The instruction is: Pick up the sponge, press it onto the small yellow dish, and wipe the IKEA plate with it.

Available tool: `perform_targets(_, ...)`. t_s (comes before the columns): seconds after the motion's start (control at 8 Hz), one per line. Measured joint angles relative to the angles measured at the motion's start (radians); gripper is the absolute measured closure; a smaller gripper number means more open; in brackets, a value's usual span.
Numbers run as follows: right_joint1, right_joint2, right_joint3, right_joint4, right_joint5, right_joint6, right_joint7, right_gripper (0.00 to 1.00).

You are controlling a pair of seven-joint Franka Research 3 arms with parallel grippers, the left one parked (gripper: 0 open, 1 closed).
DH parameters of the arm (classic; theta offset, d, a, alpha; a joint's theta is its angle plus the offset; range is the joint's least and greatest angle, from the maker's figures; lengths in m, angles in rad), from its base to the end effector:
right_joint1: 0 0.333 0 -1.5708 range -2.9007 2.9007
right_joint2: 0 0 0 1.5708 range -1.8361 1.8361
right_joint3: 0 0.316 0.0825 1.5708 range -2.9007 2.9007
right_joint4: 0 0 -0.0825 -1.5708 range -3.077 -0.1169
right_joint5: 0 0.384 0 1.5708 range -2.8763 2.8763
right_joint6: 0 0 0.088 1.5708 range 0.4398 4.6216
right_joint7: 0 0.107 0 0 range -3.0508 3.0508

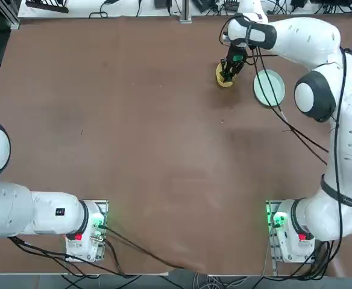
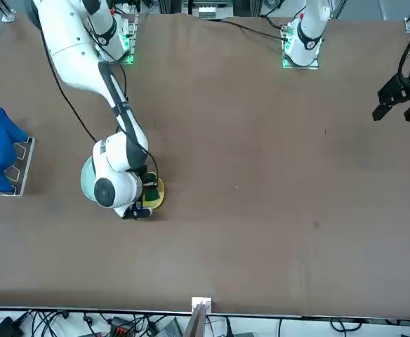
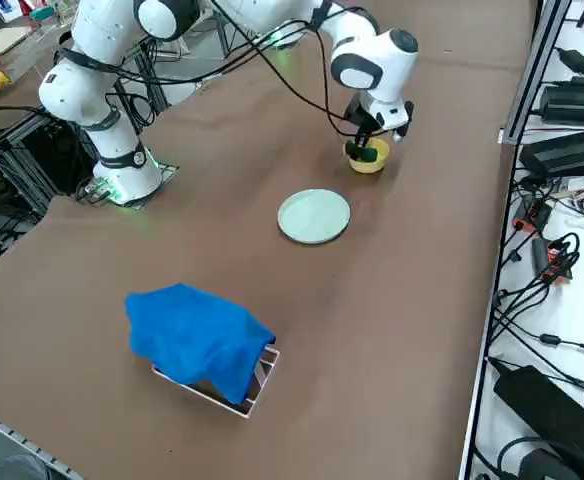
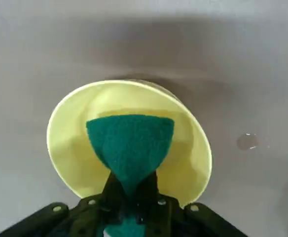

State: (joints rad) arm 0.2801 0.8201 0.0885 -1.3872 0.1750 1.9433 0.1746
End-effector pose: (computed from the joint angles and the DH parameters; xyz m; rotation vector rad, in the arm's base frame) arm 0.6560 0.2539 0.2033 -2.9595 -0.1317 0.4652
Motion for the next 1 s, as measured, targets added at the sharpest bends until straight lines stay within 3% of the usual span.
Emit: perform_targets(1.0,-0.007,0.021,0.000,0.024,0.000,0.000,-0.031,0.89)
